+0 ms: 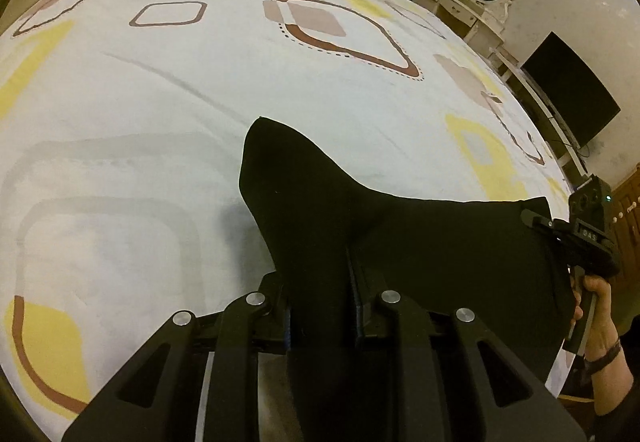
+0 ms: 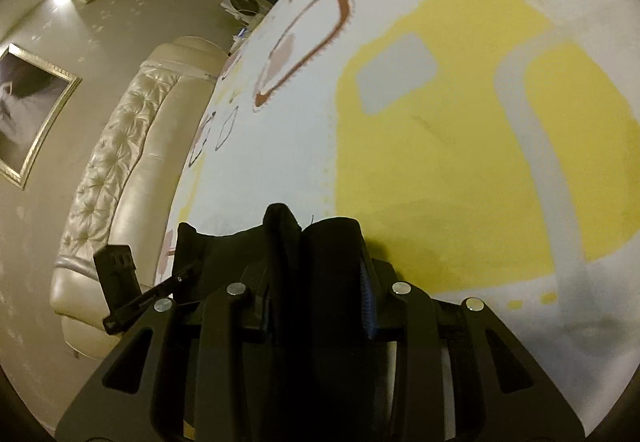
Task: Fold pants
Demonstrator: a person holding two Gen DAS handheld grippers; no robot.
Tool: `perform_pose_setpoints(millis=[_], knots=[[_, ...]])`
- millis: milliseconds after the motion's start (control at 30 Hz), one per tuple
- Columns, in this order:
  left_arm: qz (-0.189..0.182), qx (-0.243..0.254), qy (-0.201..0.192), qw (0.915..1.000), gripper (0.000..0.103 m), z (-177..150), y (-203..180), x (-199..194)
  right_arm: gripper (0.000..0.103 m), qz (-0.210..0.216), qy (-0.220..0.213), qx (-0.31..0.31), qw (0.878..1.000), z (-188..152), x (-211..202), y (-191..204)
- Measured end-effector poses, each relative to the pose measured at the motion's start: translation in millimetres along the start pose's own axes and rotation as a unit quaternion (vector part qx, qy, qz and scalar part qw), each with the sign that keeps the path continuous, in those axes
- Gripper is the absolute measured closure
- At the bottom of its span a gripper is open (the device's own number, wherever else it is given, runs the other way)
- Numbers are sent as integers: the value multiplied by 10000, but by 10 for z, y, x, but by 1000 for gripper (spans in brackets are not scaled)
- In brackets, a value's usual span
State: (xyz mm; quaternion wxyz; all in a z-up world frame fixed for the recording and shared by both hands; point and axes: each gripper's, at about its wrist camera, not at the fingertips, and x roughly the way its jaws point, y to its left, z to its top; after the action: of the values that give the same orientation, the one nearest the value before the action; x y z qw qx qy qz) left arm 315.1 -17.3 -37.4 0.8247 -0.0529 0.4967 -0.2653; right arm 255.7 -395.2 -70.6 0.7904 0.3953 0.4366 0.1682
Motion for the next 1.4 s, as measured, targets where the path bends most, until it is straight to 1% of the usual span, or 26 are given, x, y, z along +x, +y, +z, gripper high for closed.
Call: perform_pose_setpoints(millis=[200, 467, 900, 1033, 1100, 1133, 1167, 1233, 1267, 1300, 1333, 1367, 1400], knots=[[-92, -28, -98, 9999, 79, -25, 39, 26, 71, 114, 46, 118, 9999, -2, 33, -75], [-172, -102, -171, 9997, 78, -44, 67, 38, 71, 140, 46, 141, 9998, -5, 35, -98], [-214, -160, -223, 9994, 76, -61, 96, 56, 71, 159, 34, 165, 9997, -10, 32, -84], [-162, -131, -183, 9996, 75, -44, 84, 56, 69, 173, 28, 208, 9996, -5, 25, -85], [-72, -100, -148, 9998, 70, -34, 67, 53, 64, 260, 24, 268, 9993, 3, -6, -101], [-27, -90, -140, 9999, 66, -30, 60, 45, 63, 336, 7, 330, 9989, -4, -28, -109], [35, -77, -150, 9999, 60, -25, 54, 20, 59, 381, -14, 386, 9985, -12, -59, -112], [58, -116, -162, 9998, 54, -35, 61, -32, 53, 434, -76, 478, 9979, -40, -125, -109], [10, -183, -159, 9997, 50, -51, 79, -89, 48, 443, -135, 546, 9974, -66, -193, -116], [-43, -228, -152, 9996, 48, -73, 93, -135, 42, 440, -176, 594, 9971, -86, -250, -122], [-105, -269, -155, 9995, 46, -112, 106, -204, 40, 443, -253, 651, 9966, -128, -340, -125], [-181, -298, -163, 9993, 41, -173, 117, -281, 38, 449, -309, 677, 9962, -164, -407, -127], [-230, -323, -166, 9991, 38, -236, 120, -345, 37, 476, -347, 681, 9959, -217, -486, -129]])
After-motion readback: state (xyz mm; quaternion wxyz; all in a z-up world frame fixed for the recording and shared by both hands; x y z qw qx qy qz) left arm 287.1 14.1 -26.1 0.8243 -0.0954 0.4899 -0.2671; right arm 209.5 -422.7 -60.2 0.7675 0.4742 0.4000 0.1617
